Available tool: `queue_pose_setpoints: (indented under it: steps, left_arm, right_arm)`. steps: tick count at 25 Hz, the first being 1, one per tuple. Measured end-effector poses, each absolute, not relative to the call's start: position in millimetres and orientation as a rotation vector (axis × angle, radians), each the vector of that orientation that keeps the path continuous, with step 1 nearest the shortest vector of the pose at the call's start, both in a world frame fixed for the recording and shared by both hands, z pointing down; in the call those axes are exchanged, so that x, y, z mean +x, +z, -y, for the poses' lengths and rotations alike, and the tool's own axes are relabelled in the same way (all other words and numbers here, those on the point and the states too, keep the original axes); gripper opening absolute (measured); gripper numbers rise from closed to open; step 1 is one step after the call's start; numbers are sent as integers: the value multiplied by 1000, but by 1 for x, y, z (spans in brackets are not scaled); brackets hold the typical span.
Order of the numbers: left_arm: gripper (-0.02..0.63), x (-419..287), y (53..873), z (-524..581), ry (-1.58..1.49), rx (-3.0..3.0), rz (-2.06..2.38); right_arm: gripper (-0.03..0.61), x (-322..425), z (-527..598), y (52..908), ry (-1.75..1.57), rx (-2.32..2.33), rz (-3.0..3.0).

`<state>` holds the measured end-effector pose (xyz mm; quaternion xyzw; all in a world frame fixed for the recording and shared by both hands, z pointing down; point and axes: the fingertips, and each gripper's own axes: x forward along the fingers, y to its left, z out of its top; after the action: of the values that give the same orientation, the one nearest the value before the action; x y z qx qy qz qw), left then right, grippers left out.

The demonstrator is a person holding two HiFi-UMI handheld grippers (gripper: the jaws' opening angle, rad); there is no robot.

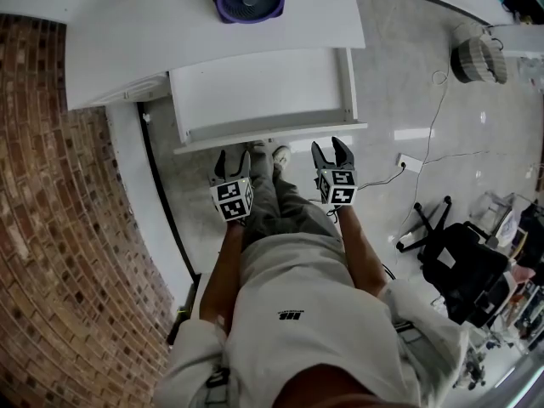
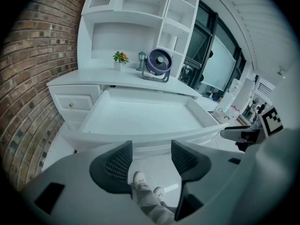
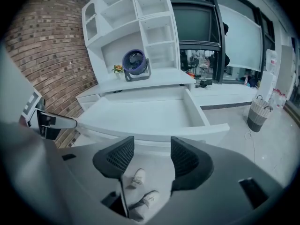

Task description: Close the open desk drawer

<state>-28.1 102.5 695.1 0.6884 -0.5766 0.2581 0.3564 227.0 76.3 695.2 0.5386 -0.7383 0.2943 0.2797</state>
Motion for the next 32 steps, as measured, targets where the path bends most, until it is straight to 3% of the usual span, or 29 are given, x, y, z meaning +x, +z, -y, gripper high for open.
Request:
queue_pose_setpoints:
  steps: [8, 32]
  left_arm:
    - [273, -37, 711, -95, 649, 1731, 1501]
    - [265, -44, 712, -55, 647, 1739, 1501]
  right_arm:
    - [264, 223, -66, 706, 820, 1483, 1948]
    - [265, 220, -27, 711, 832, 1526, 1935]
